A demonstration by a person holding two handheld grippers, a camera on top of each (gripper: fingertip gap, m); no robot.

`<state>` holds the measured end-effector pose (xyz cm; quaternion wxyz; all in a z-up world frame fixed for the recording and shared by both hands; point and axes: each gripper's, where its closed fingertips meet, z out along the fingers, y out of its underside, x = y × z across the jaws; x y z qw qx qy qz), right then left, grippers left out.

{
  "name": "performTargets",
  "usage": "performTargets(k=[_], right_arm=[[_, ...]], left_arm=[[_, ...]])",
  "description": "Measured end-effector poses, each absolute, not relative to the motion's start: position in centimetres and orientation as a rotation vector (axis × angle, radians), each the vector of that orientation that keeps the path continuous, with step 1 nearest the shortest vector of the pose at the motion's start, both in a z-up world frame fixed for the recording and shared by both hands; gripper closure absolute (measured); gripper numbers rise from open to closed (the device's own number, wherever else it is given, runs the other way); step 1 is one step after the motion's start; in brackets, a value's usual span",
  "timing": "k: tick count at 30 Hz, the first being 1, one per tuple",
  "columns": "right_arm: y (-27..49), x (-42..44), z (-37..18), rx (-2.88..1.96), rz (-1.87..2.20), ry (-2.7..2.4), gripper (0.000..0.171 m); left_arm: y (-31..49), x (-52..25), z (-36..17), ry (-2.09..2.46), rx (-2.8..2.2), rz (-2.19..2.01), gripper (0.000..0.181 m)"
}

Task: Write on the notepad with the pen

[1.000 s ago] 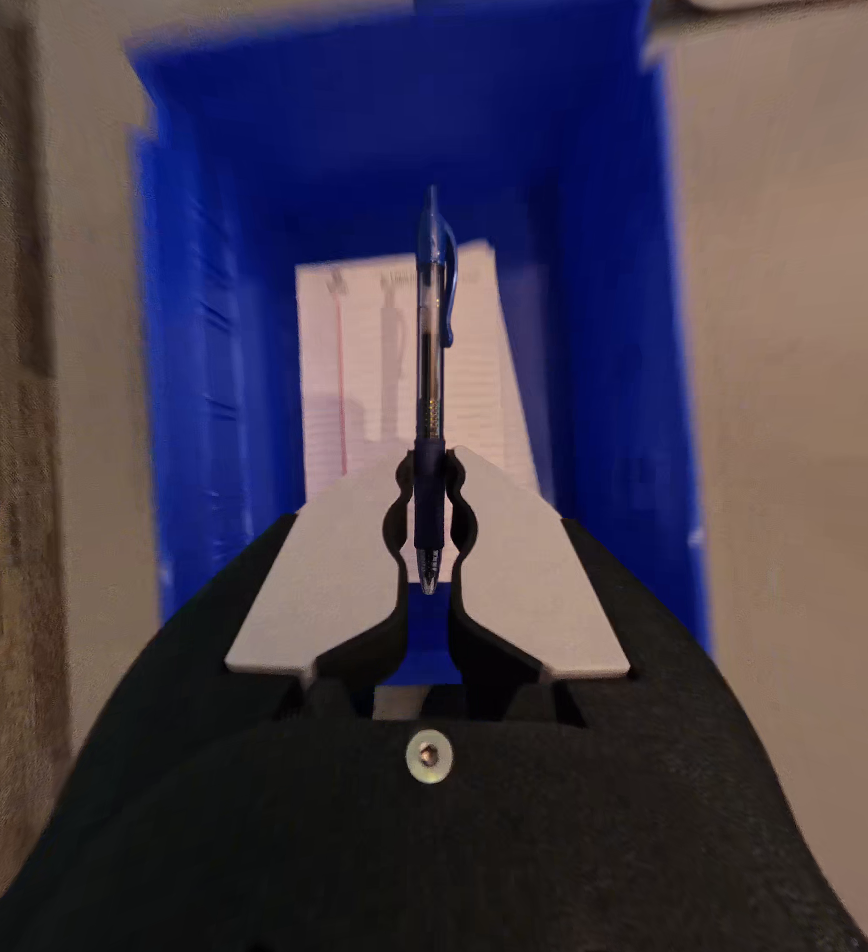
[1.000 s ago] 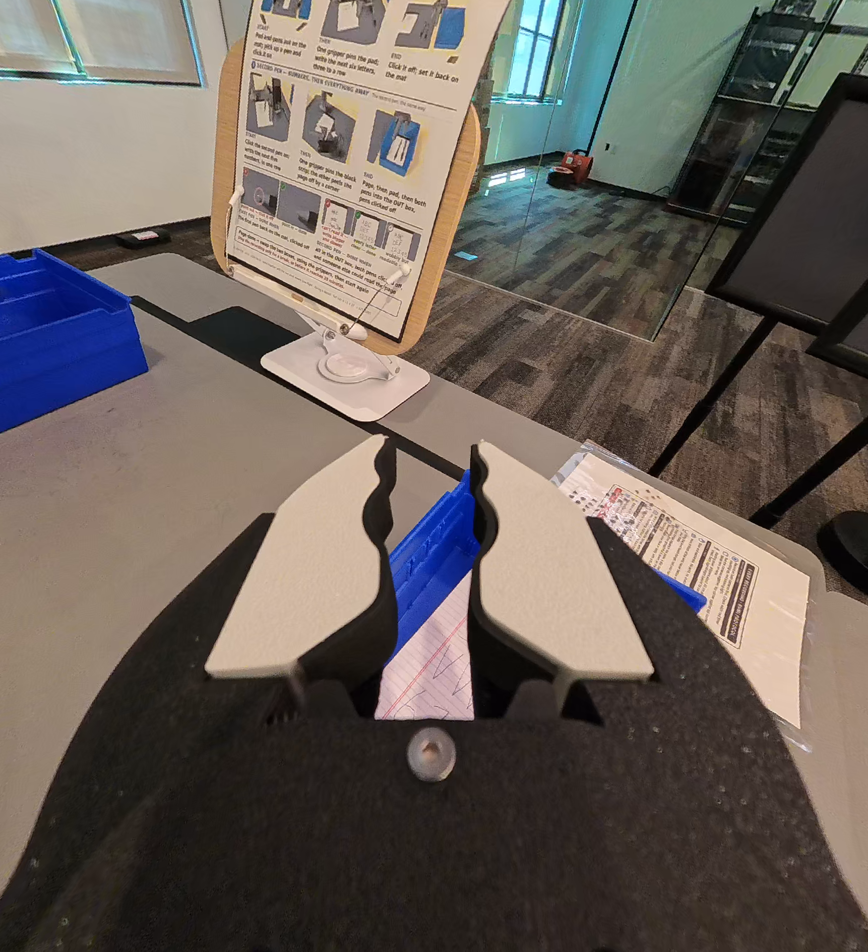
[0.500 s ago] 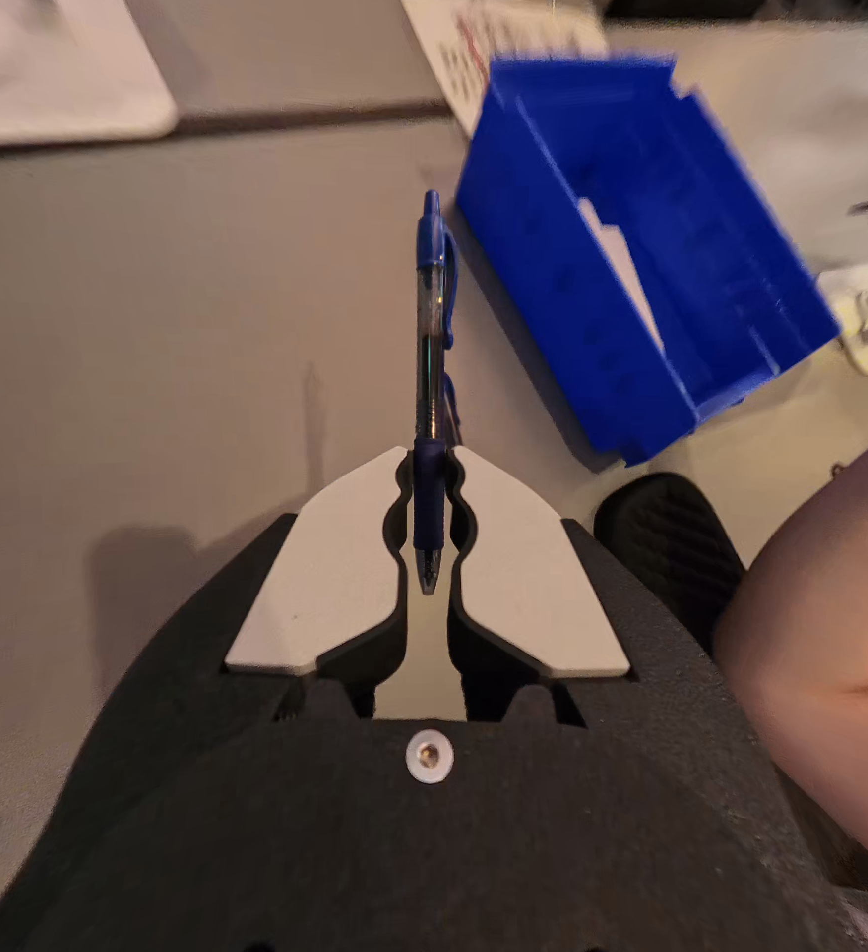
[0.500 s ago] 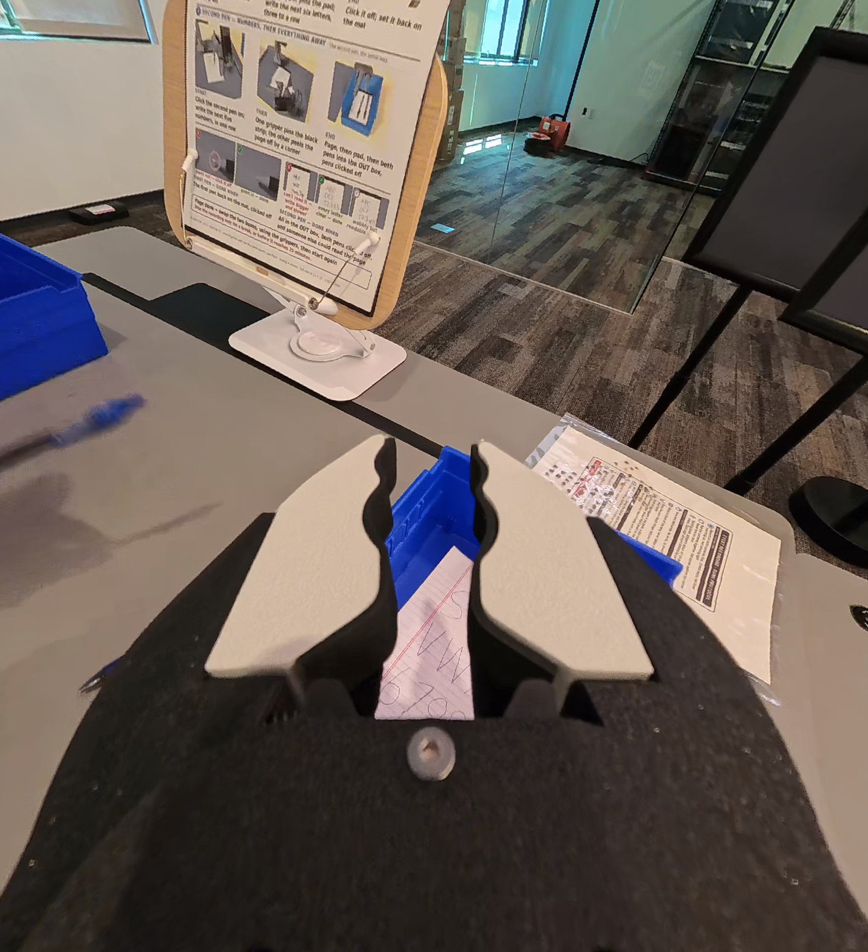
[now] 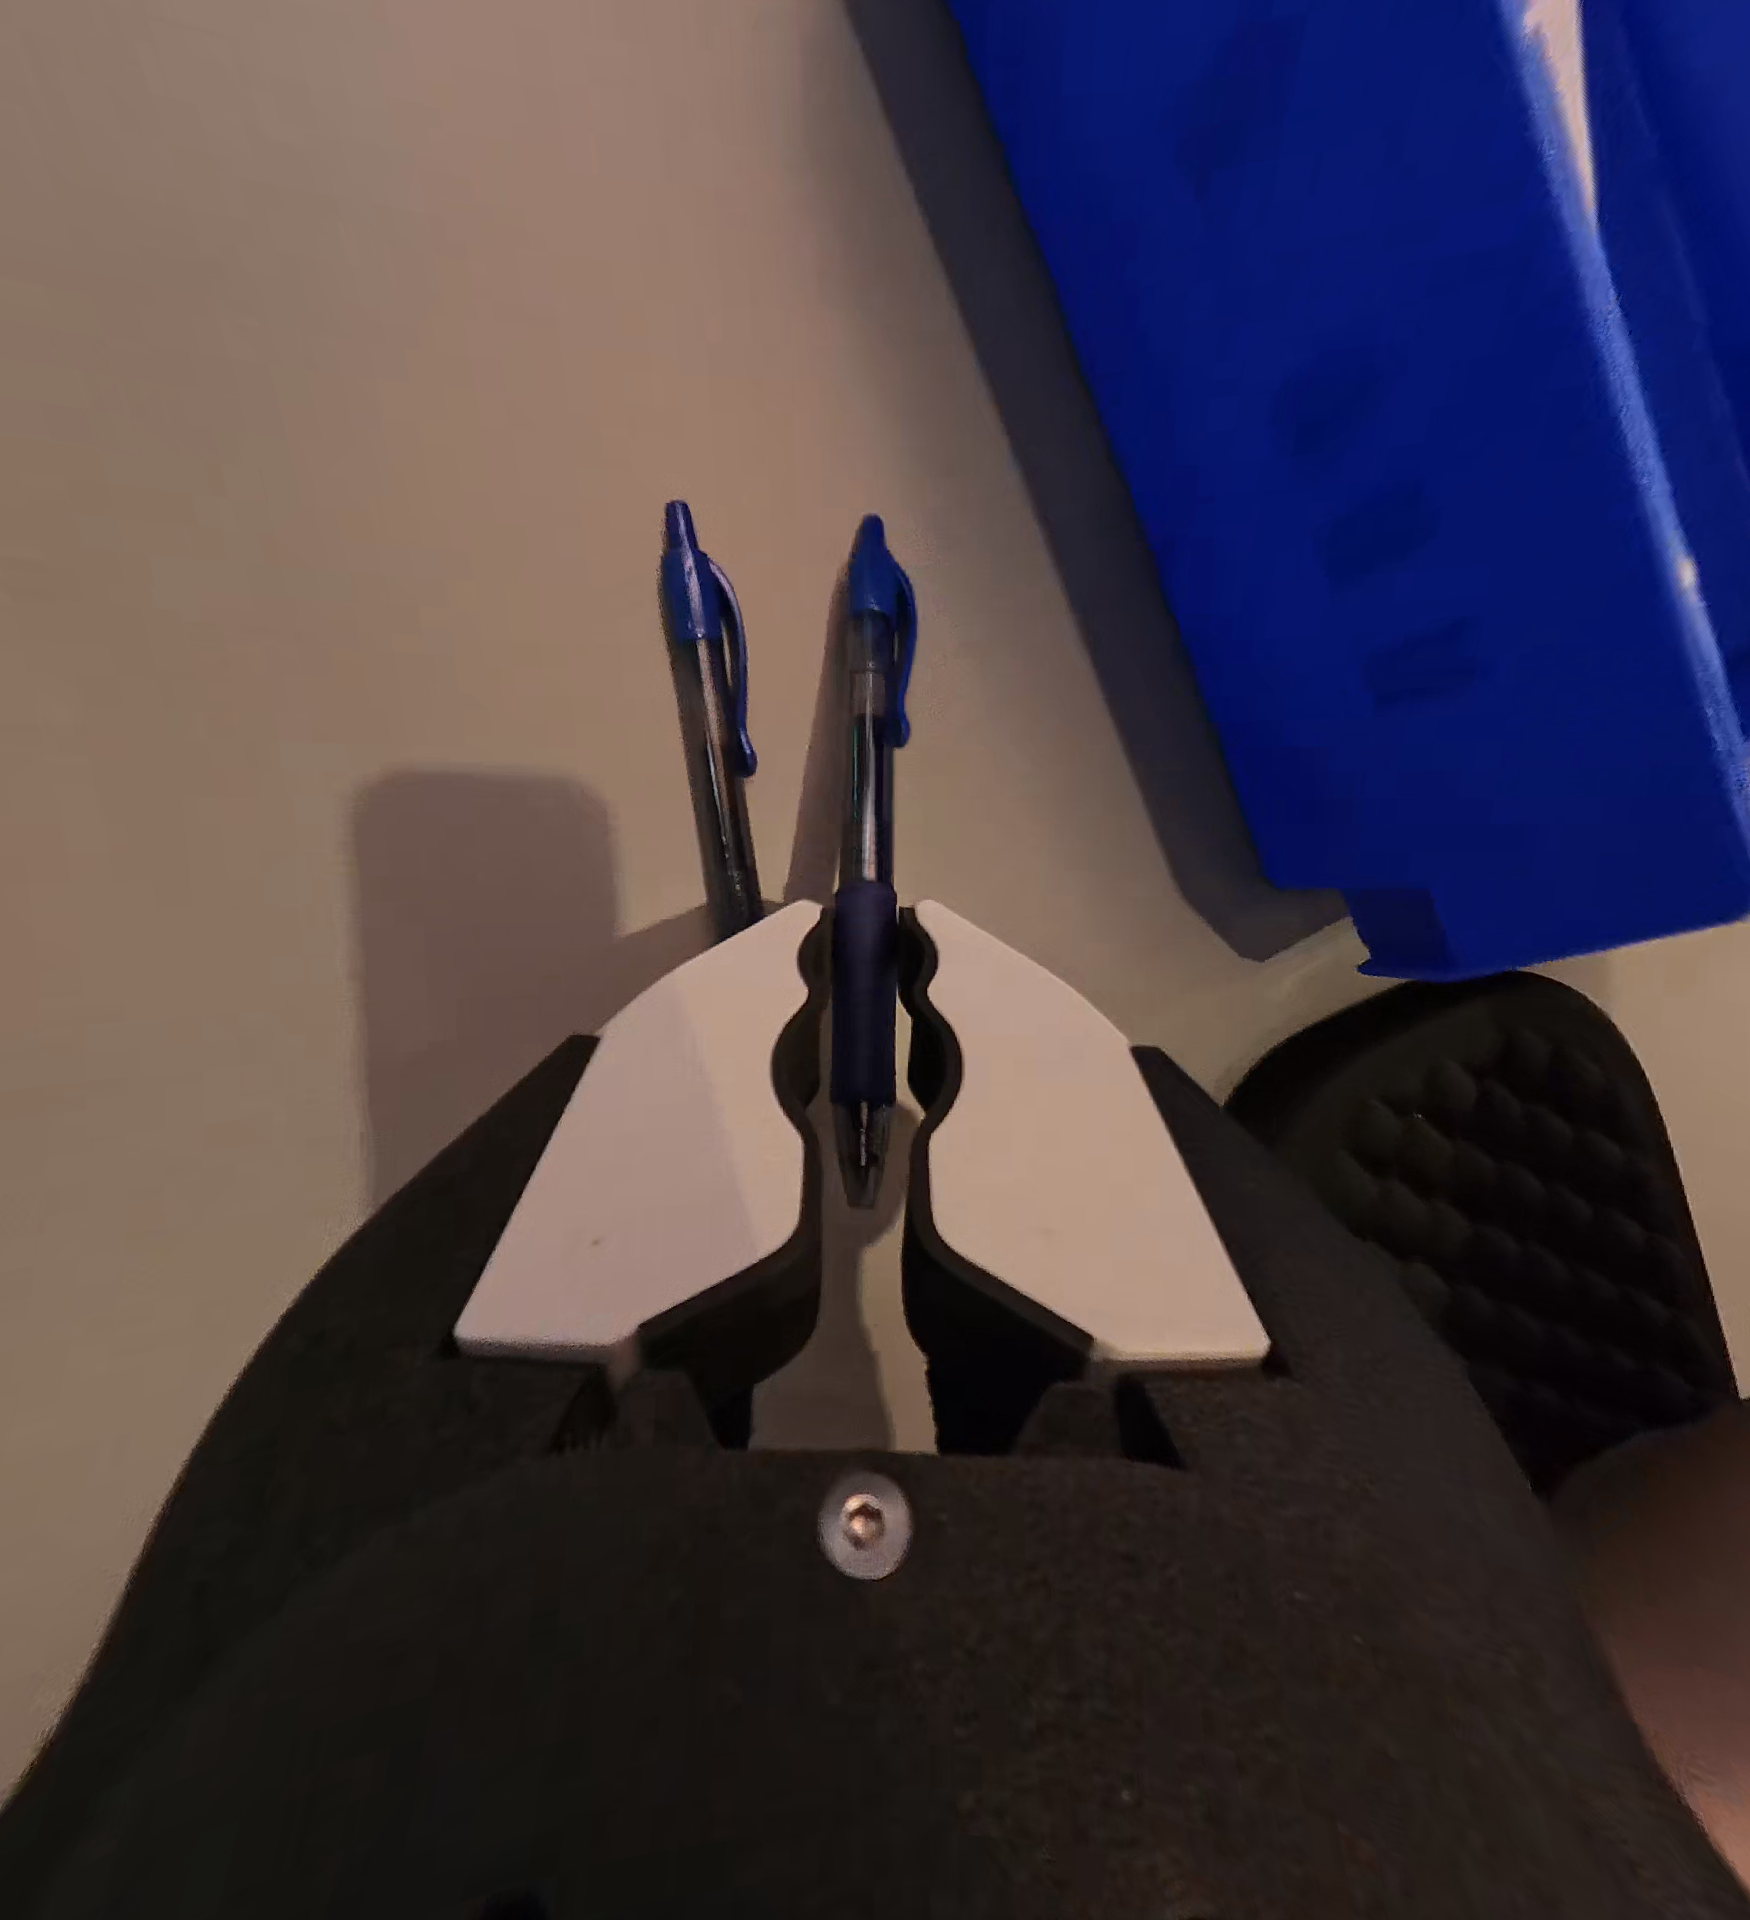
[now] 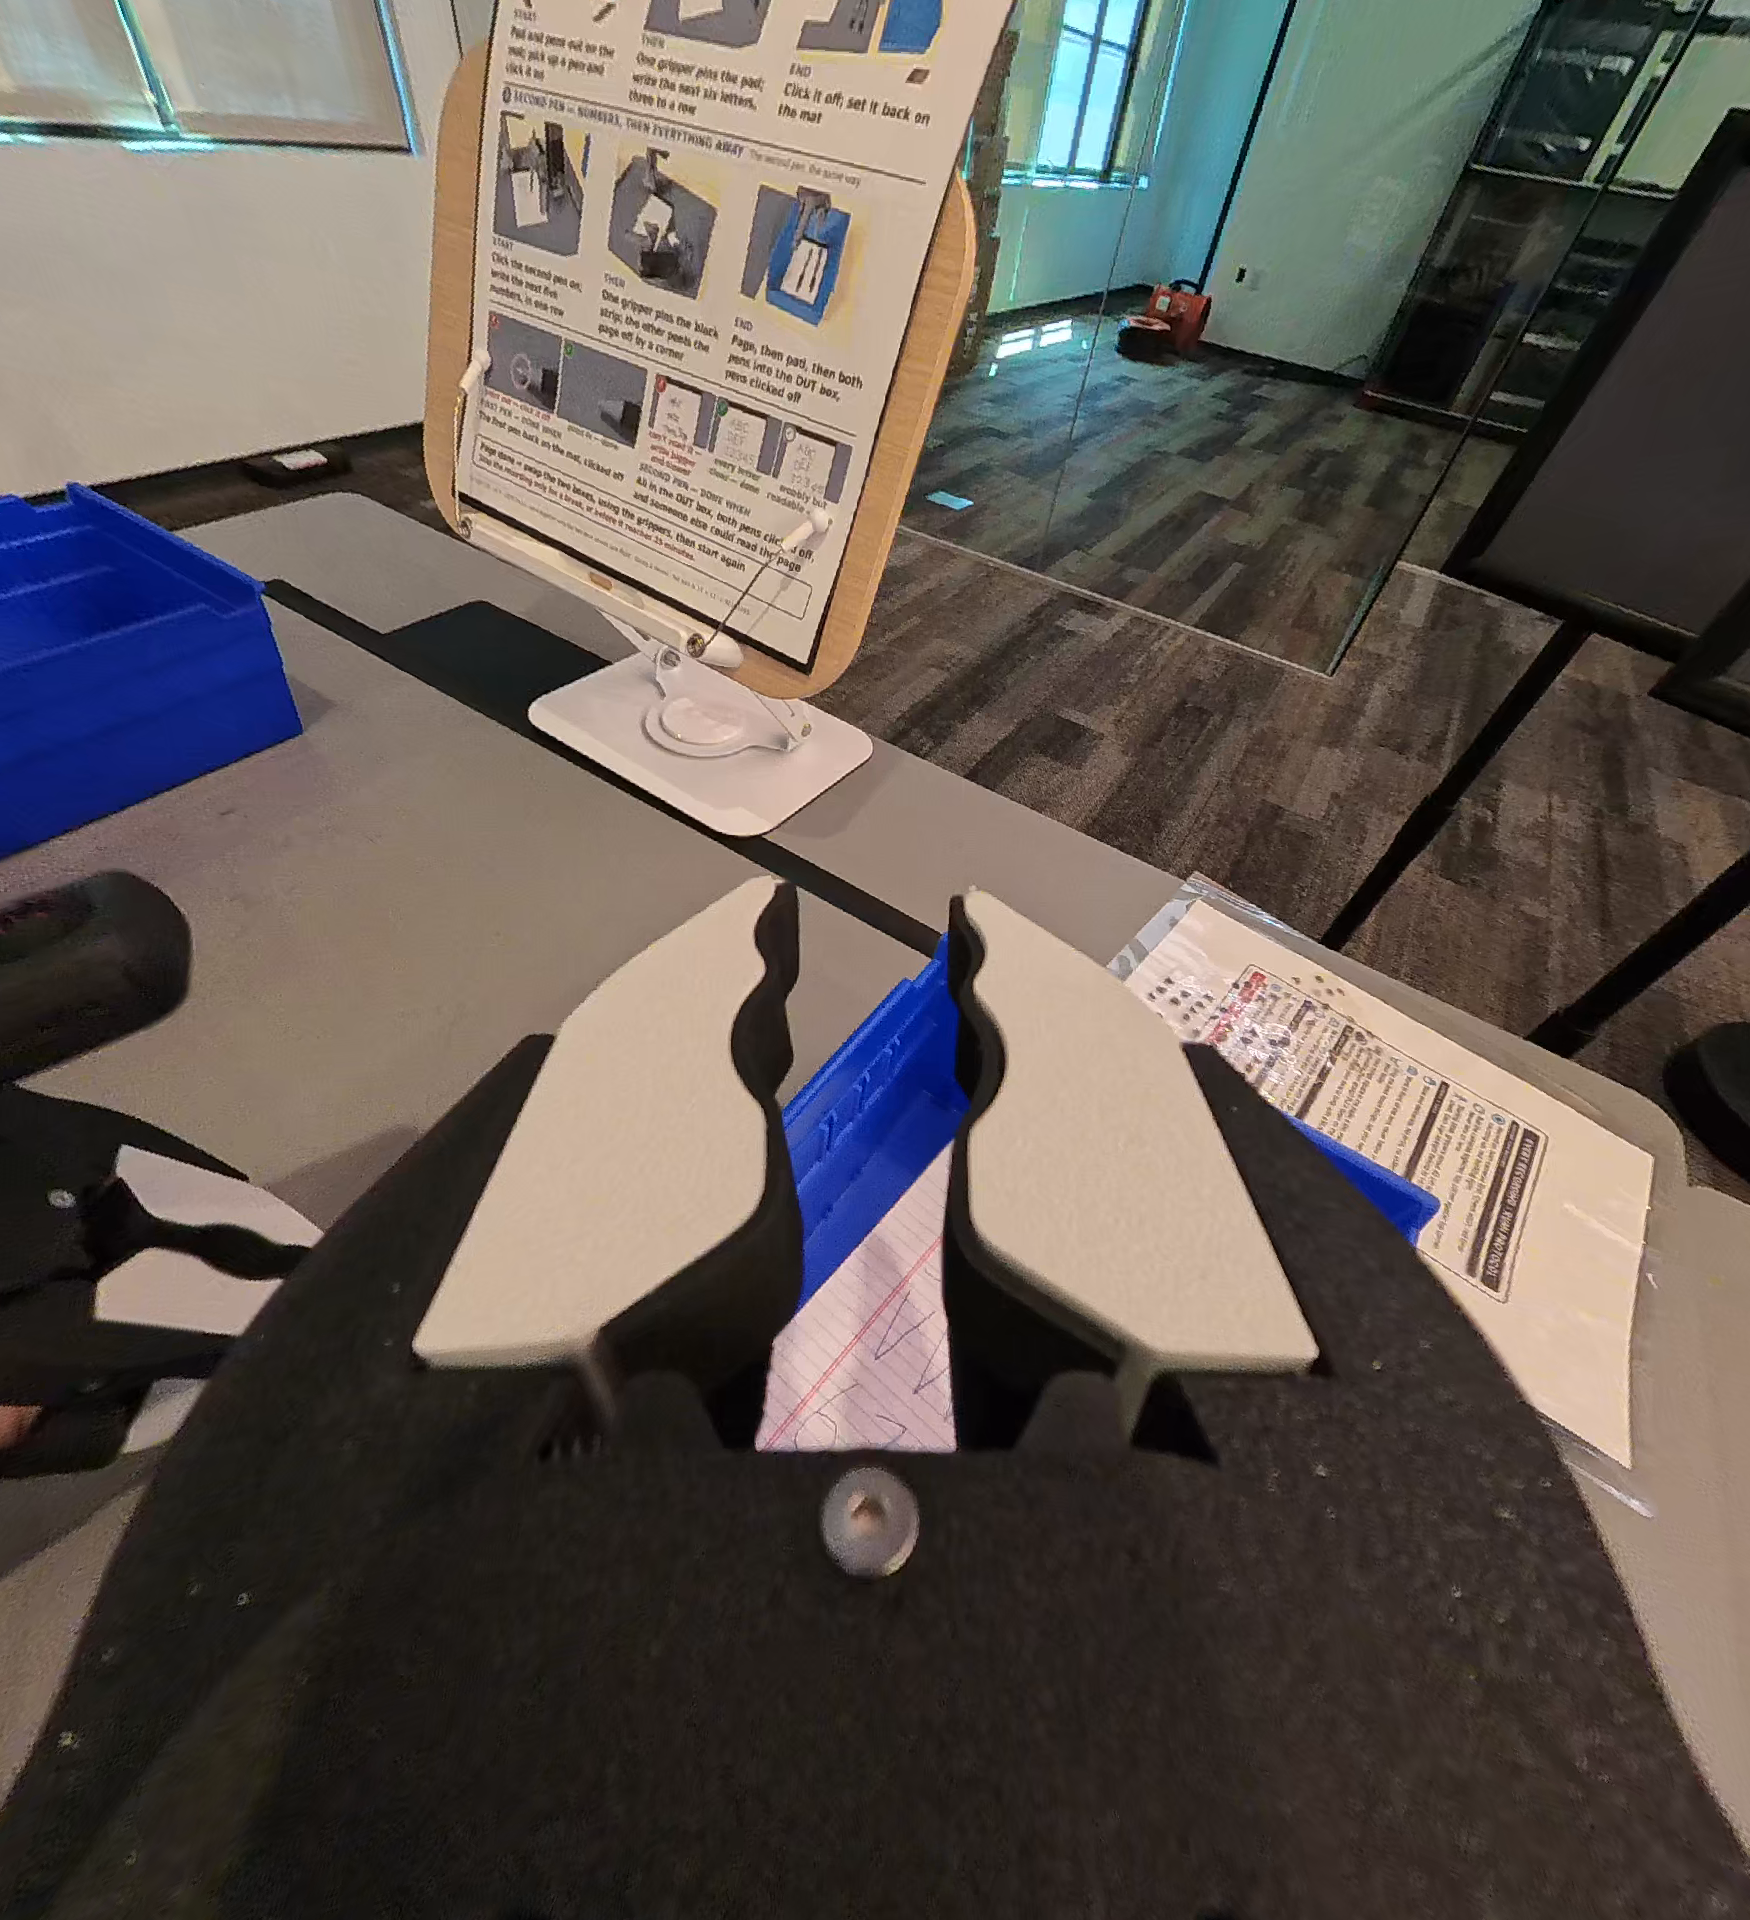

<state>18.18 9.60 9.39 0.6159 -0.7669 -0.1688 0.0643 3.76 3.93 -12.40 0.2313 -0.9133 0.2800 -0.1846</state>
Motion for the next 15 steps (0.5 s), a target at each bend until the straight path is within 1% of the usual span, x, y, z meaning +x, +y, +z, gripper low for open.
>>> performTargets(k=[3,8,15], right_arm=[[9.4,18.4,9.4,-1.752,0.177,-0.375,0.144],[9.4,18.8,9.2,-1.752,0.196,-0.361,0.144],[9.2,19.1,9.4,-1.739,0.202,-0.354,0.144]], left_arm=[[3.6,4.5,-12.7,0.757,-2.524,-0.543,0.170],[3.3,4.6,-13.0,0.792,-2.519,-0.459,0.170],[2.8,4.5,-14.7,0.858,-2.522,-0.349,0.170]])
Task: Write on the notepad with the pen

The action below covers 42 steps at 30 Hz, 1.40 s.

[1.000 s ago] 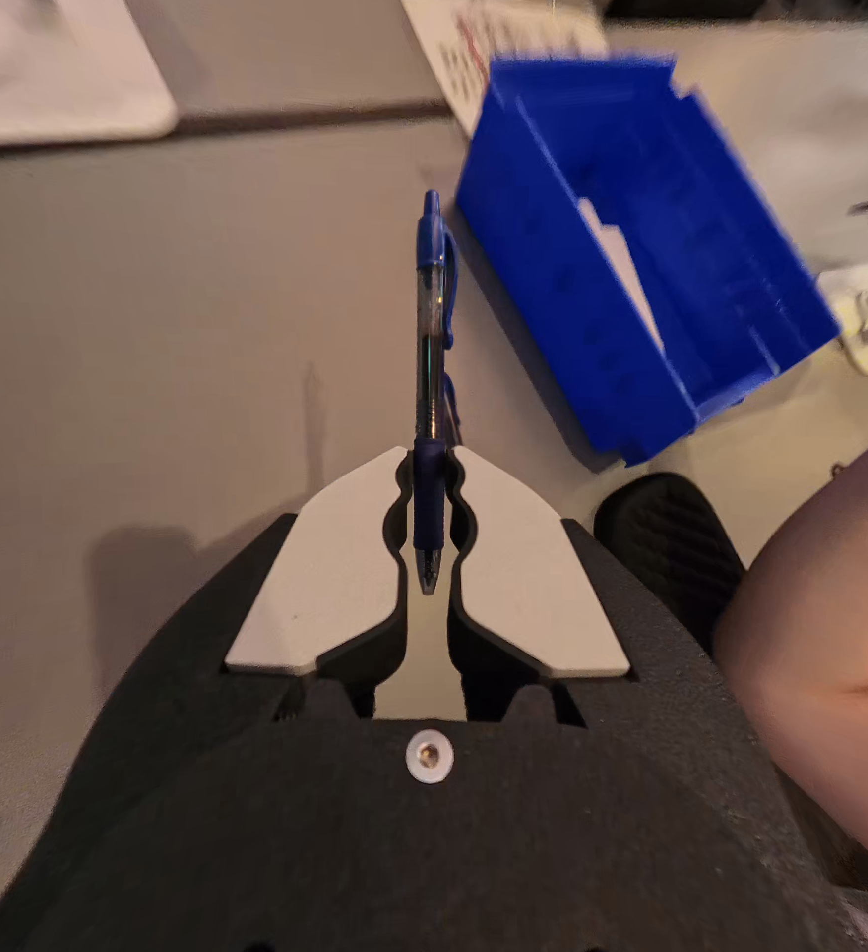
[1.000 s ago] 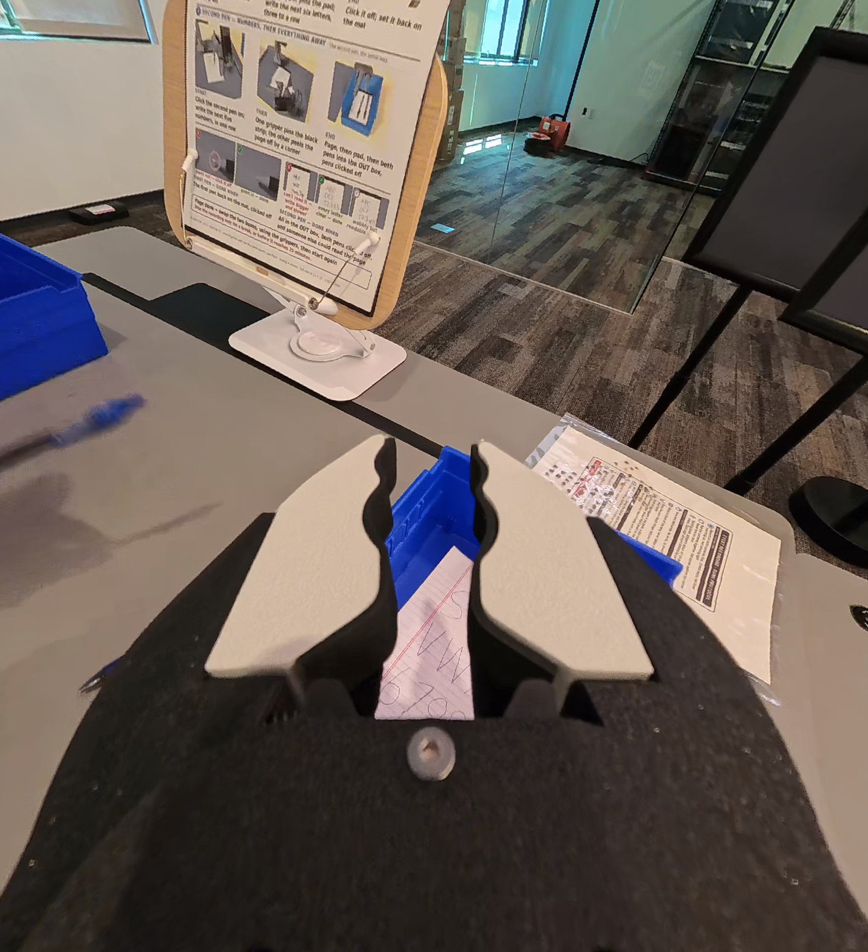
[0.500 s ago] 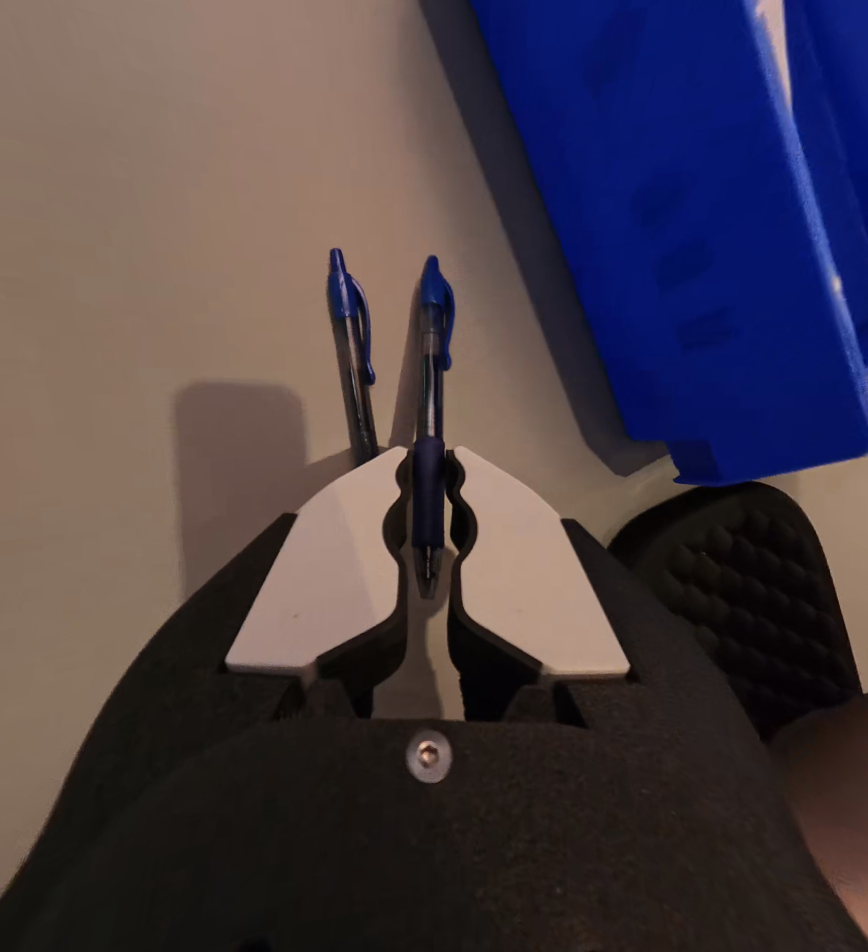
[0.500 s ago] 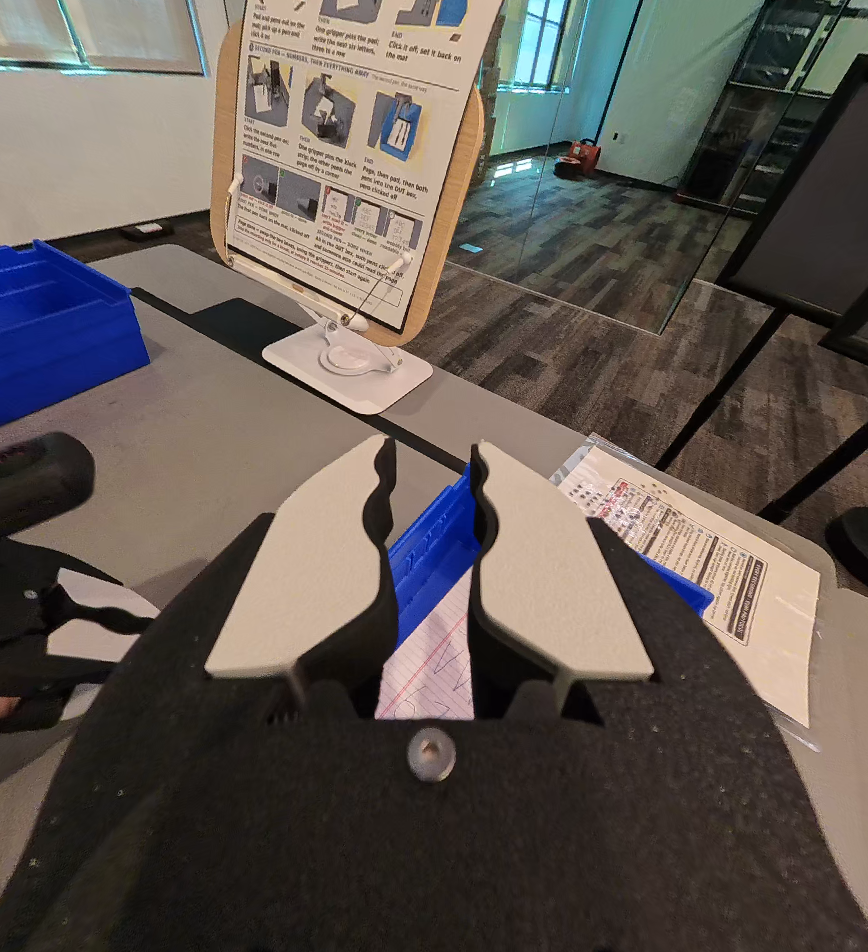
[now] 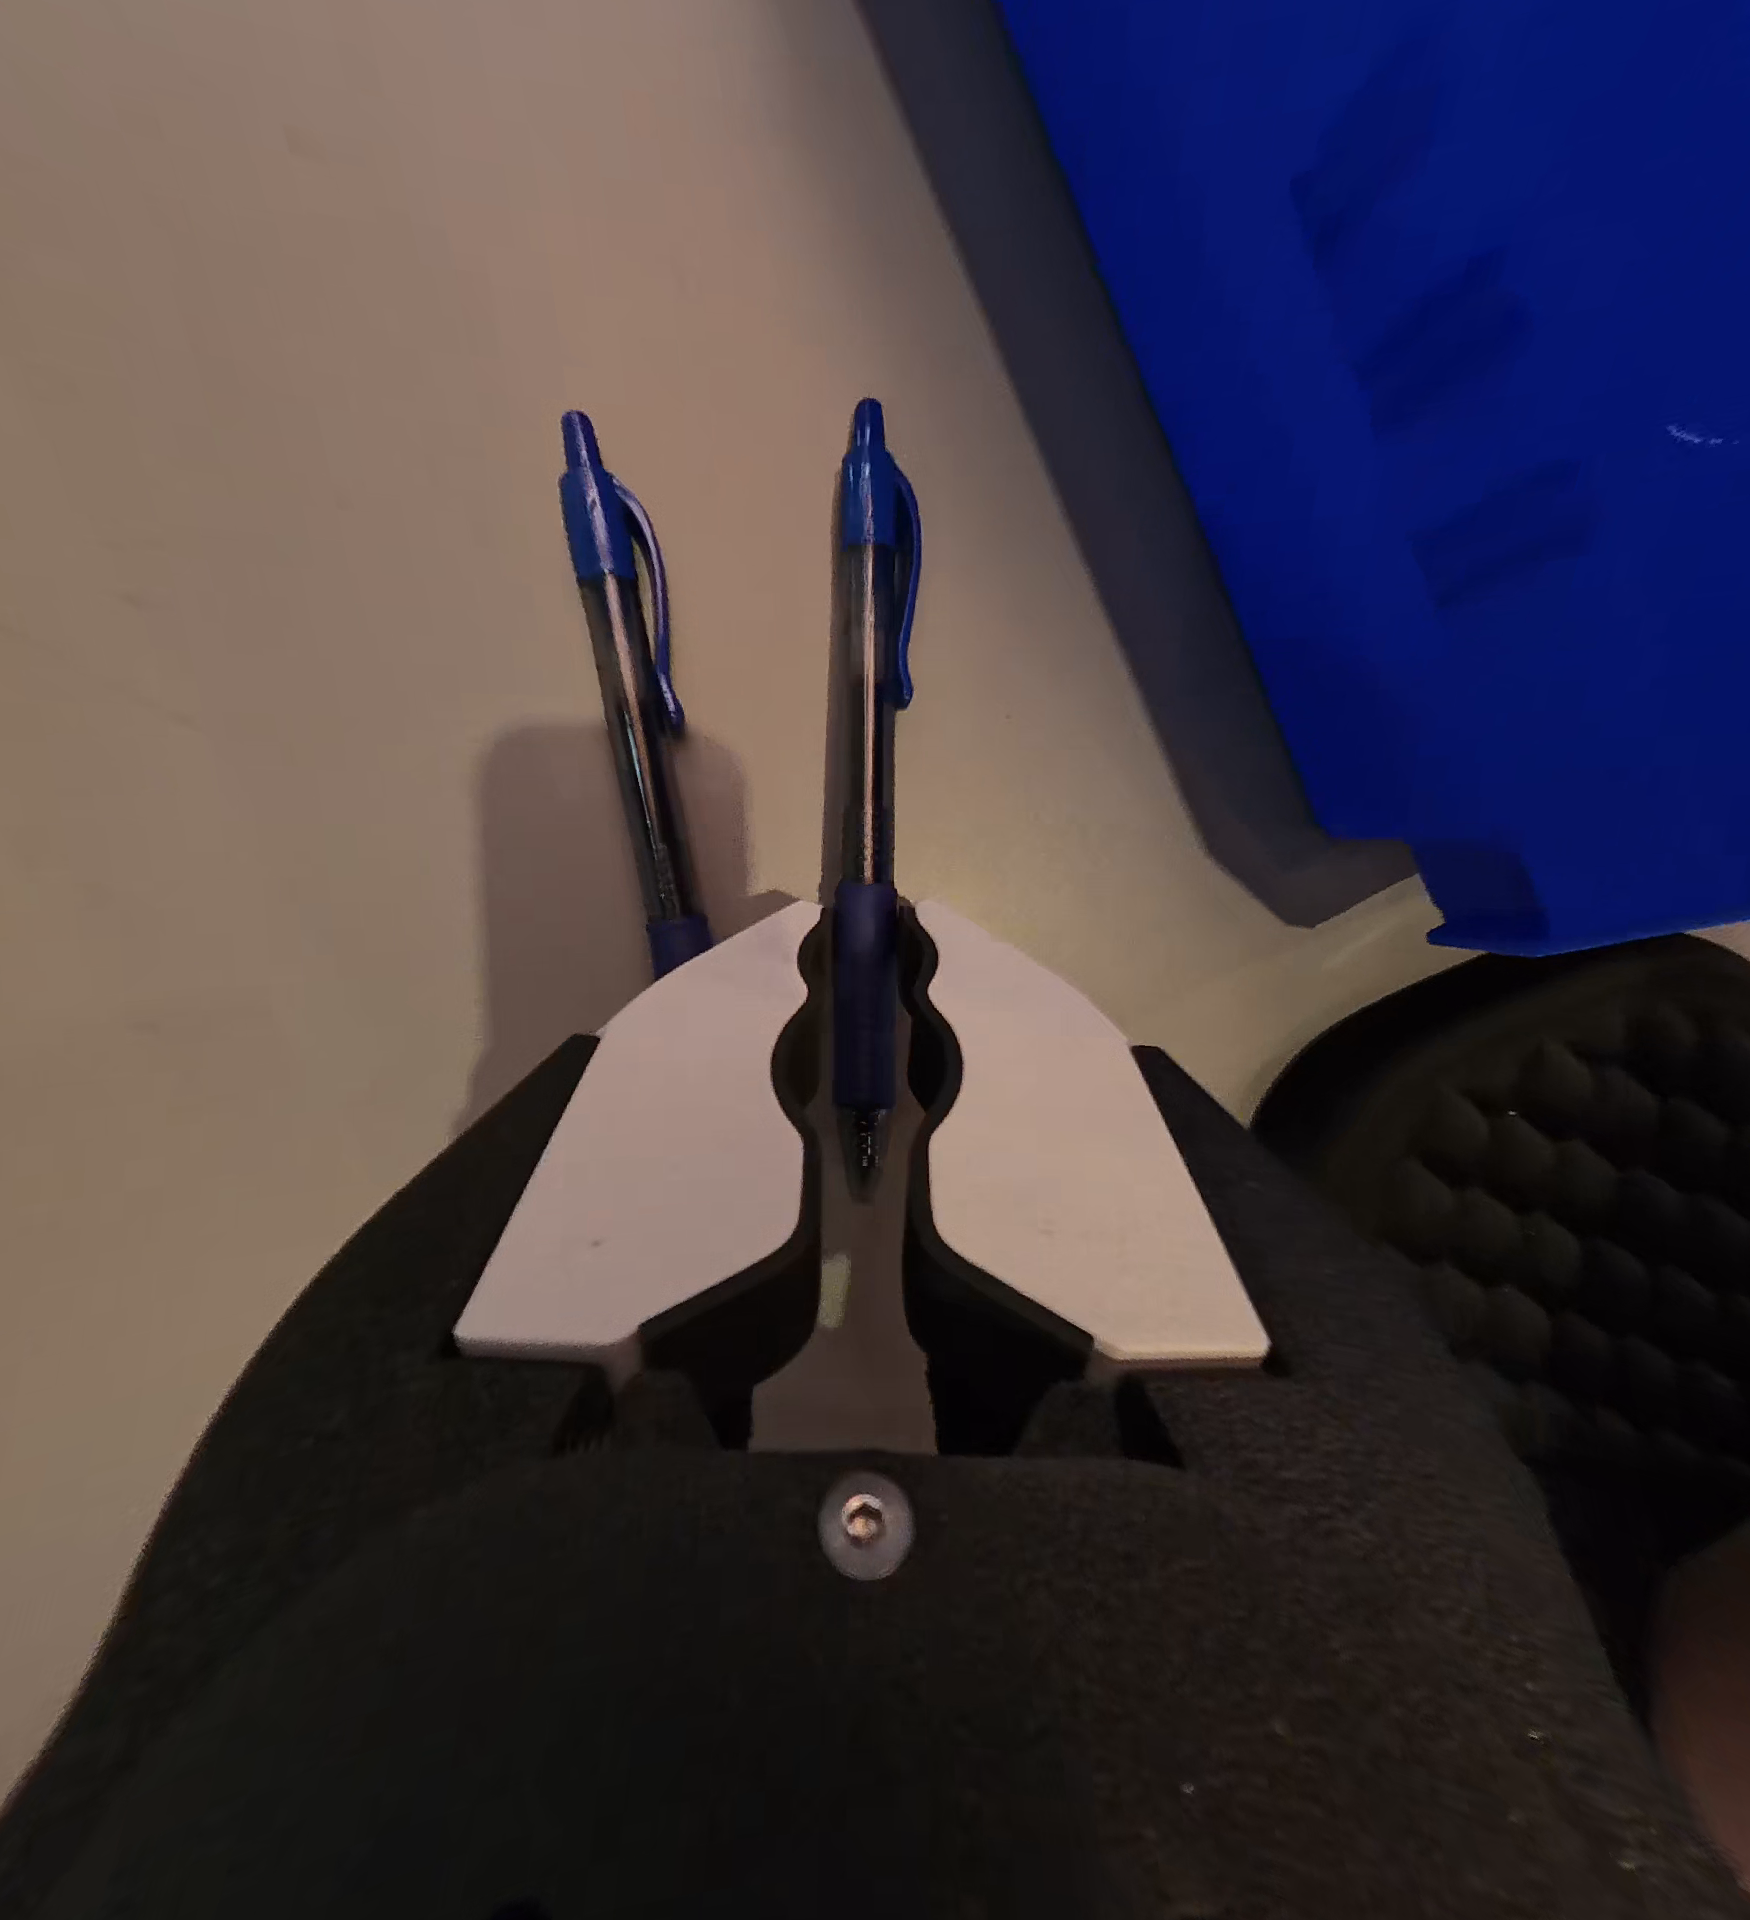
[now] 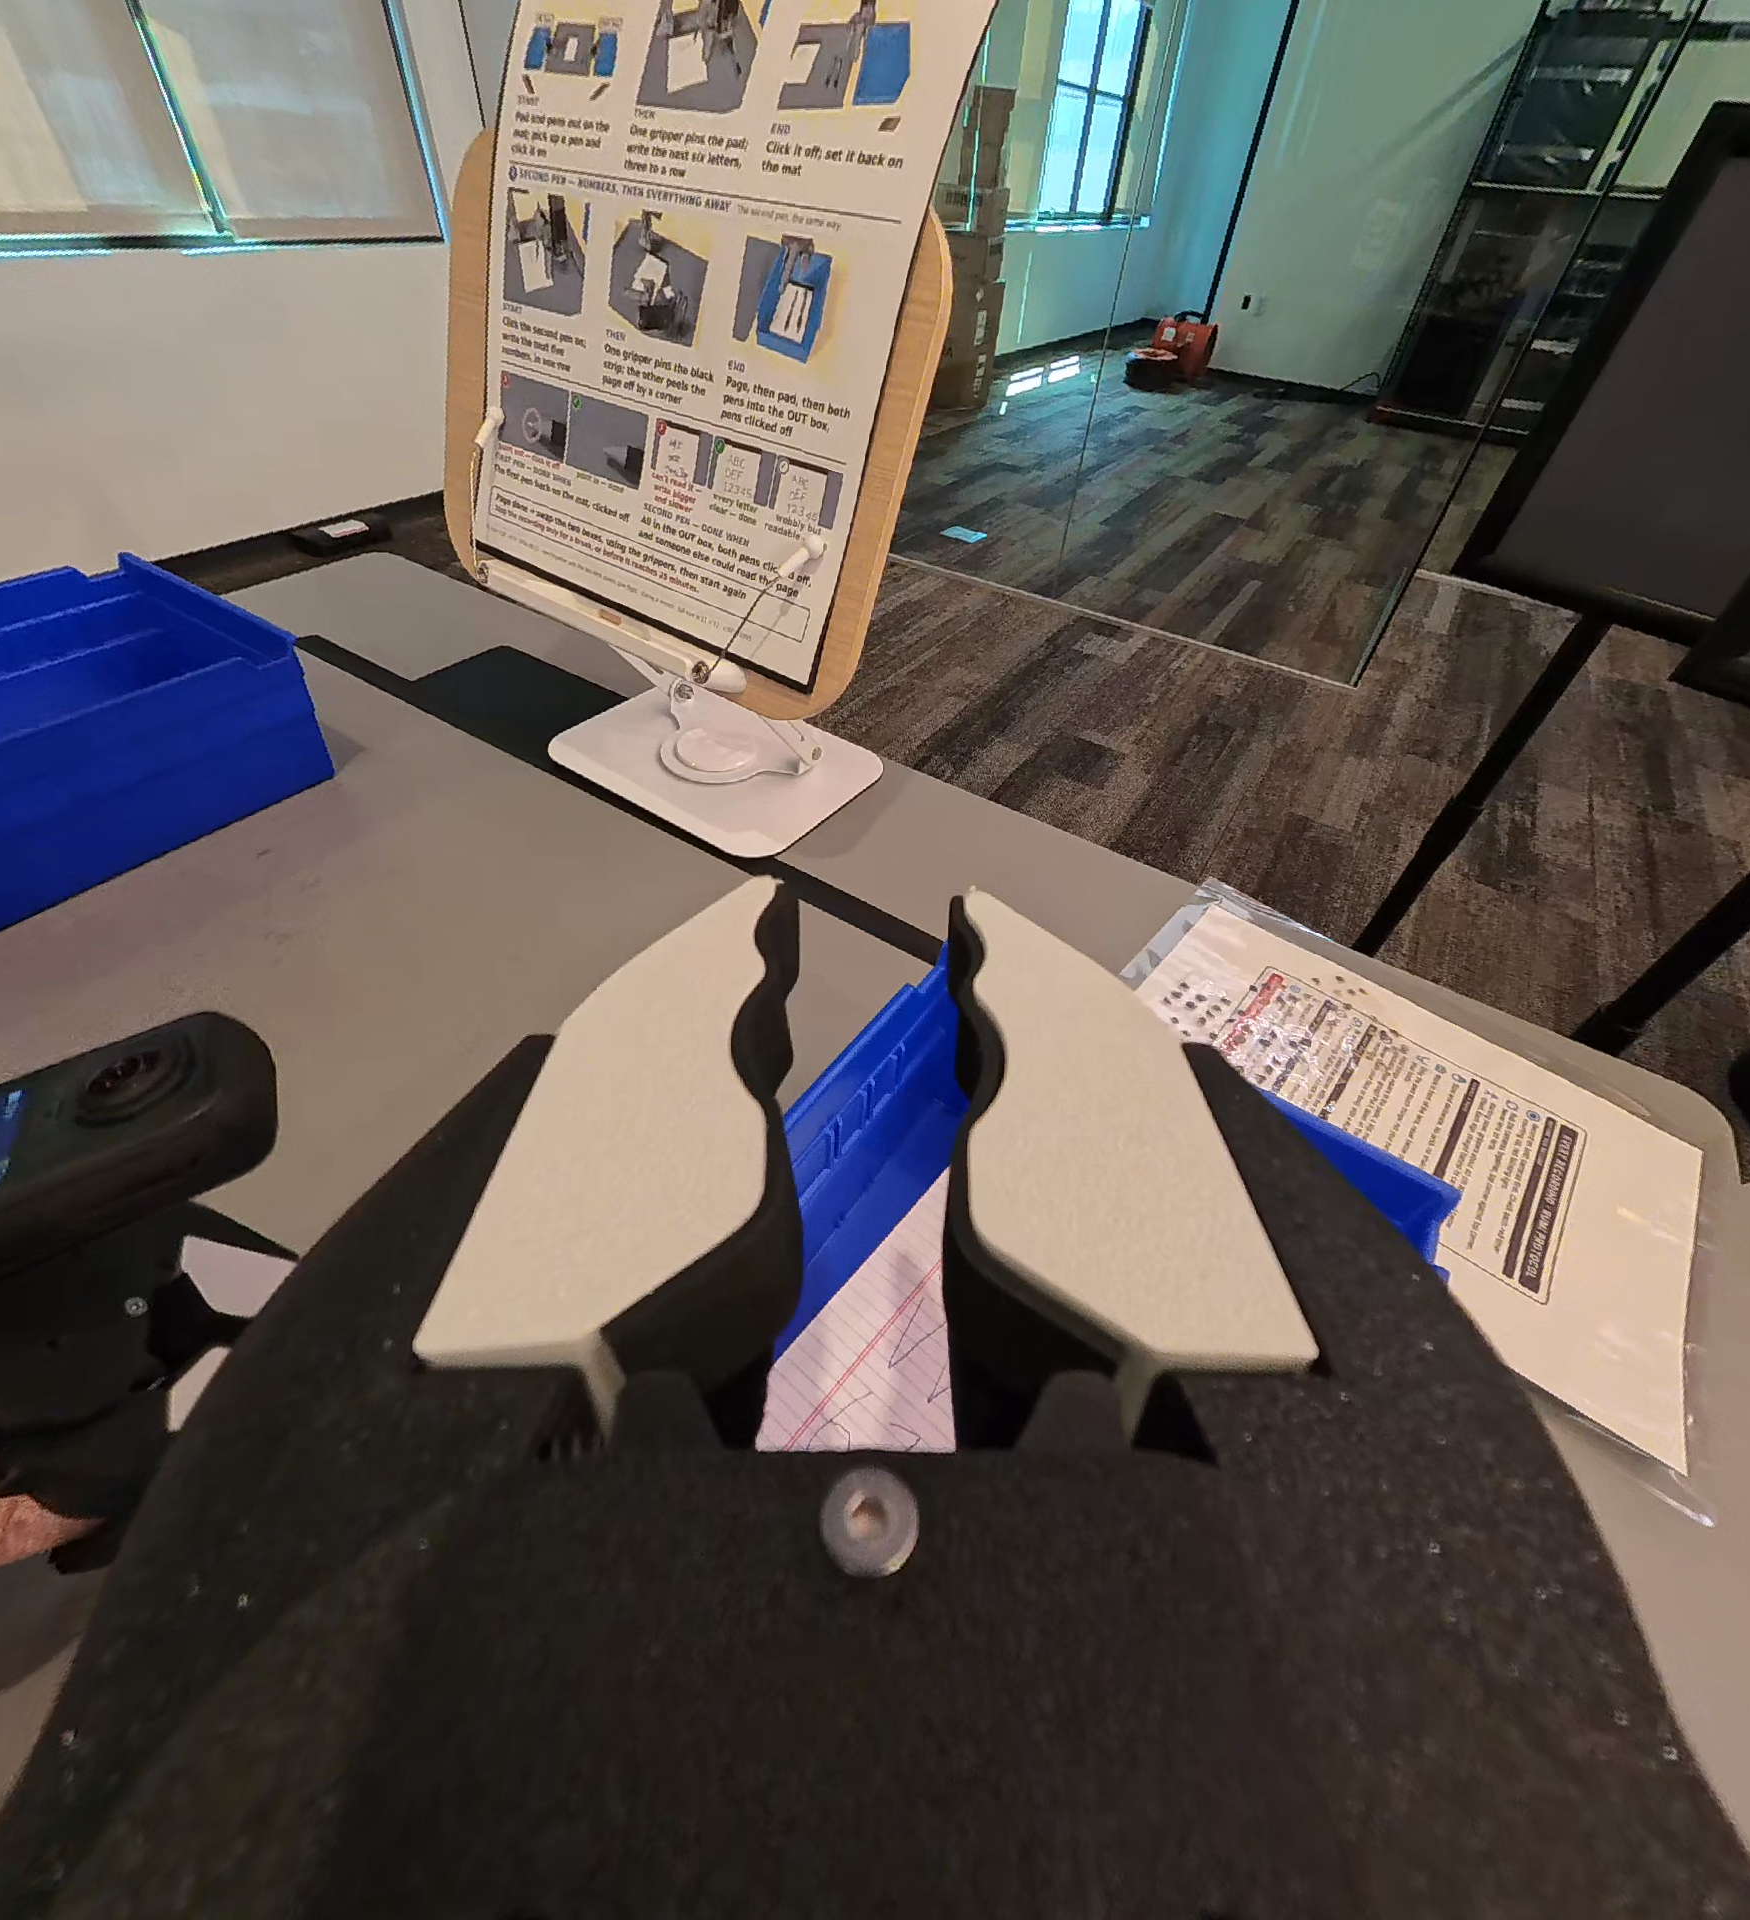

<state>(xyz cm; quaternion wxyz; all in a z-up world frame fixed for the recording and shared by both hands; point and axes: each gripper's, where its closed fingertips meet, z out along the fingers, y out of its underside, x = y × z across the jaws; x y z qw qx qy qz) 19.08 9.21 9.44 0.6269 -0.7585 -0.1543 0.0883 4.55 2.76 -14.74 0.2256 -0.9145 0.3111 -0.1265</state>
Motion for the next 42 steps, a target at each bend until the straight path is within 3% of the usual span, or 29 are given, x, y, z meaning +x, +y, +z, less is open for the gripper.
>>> performTargets(k=[6,11,14,17,21,24,27,35,42], right_arm=[[9.2,19.2,9.0,-1.757,0.201,-0.353,0.144],[9.1,19.6,9.0,-1.751,0.205,-0.337,0.144],[8.9,19.9,9.6,-1.724,0.199,-0.320,0.143],[8.5,19.9,10.9,-1.655,0.221,-0.298,0.141],[7.6,19.7,12.9,-1.547,0.250,-0.295,0.137],[6.8,19.2,14.5,-1.446,0.301,-0.303,0.135],[6.2,18.8,15.4,-1.384,0.333,-0.320,0.131],[7.1,19.5,15.1,-1.424,0.206,-0.297,0.129],[7.6,18.4,15.9,-1.426,0.138,-0.308,0.130]], left_arm=[[2.5,4.5,-15.4,0.920,-2.508,-0.293,0.170],[2.5,4.9,-14.7,0.929,-2.478,-0.316,0.147],[3.0,4.9,-13.0,0.908,-2.418,-0.349,0.150],[4.3,4.2,-9.2,0.855,-2.285,-0.395,0.153],[6.8,-0.5,0.1,0.695,-2.006,-0.458,0.149],[8.2,-8.4,7.4,0.562,-1.813,-0.426,0.143],[8.7,-17.4,10.8,0.490,-1.764,-0.385,0.140],[11.6,-37.2,5.5,0.465,-2.133,0.021,0.137],[13.5,-41.6,-2.0,0.450,-2.338,0.117,0.137]])
